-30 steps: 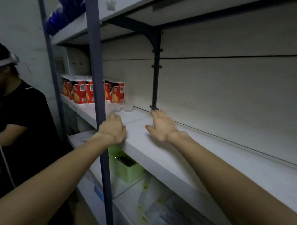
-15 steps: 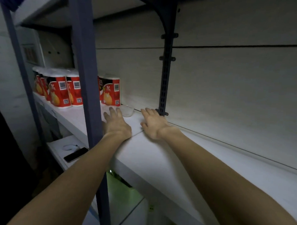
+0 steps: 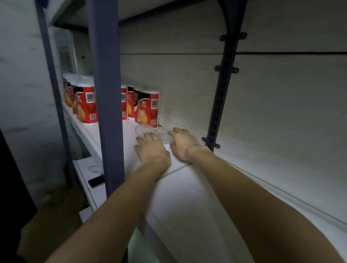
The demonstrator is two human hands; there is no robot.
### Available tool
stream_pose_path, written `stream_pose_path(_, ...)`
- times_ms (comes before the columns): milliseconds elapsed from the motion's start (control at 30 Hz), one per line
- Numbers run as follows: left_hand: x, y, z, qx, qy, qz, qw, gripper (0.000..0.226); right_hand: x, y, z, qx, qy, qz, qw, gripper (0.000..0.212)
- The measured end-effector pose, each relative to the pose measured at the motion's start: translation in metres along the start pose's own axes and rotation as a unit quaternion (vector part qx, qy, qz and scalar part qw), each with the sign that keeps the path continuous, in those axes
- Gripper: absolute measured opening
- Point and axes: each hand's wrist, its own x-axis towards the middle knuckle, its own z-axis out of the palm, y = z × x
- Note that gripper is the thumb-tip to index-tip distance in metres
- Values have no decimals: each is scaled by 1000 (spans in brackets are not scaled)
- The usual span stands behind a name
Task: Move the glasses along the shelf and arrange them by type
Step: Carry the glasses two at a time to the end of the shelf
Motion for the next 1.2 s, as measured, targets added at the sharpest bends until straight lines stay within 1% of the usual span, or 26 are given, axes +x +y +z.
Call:
stream_pose_path(67,5,-3,0,31,6,-4,999,63,4,5,-1,17,12,2,1000,41)
stream_pose_path(167,12,-8,0,61,15,4,998,53,4,12,-2,35,19,7,999,19)
stream_pose_path(300,13,-4,-4,75,53,39,995,45,-9,20,-1,50,26,1,998,13)
stream_pose_path(400,8,-6,-7,64,75,48,994,44,-24,21,-9,79,48,15,996,15)
stream_pose_path(467,1,-9,-9,72,93,60,991,44,-36,22,-16,87,48,27,995,23)
stream_pose_path(533,-8,-11,-15,69,109,73,989,39,-48,25,-21,86,43,42,995,38)
stream_pose_path(600,-15,-11,-21,56,123,86,987,35,-64,29,-25,84,39,59,994,66)
stream_pose_path(667,-23,-8,-27,23,126,102,987,34,-83,33,-28,86,30,81,993,94)
stream_pose_path(700,-28,-6,-28,-4,119,111,987,36,-93,35,-31,79,23,90,993,100)
stream_pose_path(733,-32,-5,-30,-30,106,124,986,36,-103,38,-34,69,18,98,993,101)
stream_pose_path(833,-51,-1,-33,-98,61,167,979,36,-141,46,-46,43,14,125,991,88)
stream_pose_path(900,-65,2,-32,-156,31,193,968,39,-171,47,-53,46,7,159,986,83)
stream_pose_path(1033,-97,15,-30,-285,-51,239,927,46,-234,46,-65,87,14,242,966,83)
stream_pose_path(1133,-124,27,-28,-354,-105,258,893,50,-283,47,-67,124,38,298,946,77)
stream_pose_path(1200,-144,35,-28,-378,-128,274,875,47,-316,48,-69,134,53,327,934,77)
